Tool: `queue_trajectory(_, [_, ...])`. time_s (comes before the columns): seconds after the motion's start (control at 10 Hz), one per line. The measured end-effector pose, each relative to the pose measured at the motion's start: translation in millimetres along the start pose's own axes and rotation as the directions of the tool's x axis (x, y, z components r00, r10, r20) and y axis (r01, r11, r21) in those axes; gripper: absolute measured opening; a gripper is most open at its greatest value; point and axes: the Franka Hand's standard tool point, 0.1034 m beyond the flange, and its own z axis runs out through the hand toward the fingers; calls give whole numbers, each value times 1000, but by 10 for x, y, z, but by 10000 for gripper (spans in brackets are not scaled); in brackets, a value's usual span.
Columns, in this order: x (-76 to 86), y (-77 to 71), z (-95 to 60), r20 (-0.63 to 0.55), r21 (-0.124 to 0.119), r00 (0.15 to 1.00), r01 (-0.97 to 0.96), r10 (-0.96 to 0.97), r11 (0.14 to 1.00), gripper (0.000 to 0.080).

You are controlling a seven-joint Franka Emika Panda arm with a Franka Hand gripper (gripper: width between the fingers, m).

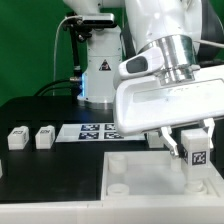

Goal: Assemble one leg

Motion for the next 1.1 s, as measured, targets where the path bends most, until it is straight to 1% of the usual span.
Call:
queue_trajectory(0.2, [-108, -43, 70, 14, 6, 1000, 0, 0, 1000, 290])
queue_trajectory(0.3, [-133, -55, 88, 16, 7, 1000, 1, -1, 1000, 290])
queue_trajectory(0.8, [-138, -73, 100, 17, 8, 1000, 2, -2, 1000, 290])
queue_trajectory(0.9, [-166, -78, 112, 29, 10, 1000, 2, -2, 1000, 370])
queue_trajectory(1.0, [-168, -78, 113, 29, 10, 1000, 2, -2, 1000, 370])
queue_trajectory(1.1, [-172, -78, 115, 30, 11, 1000, 2, -2, 1000, 553])
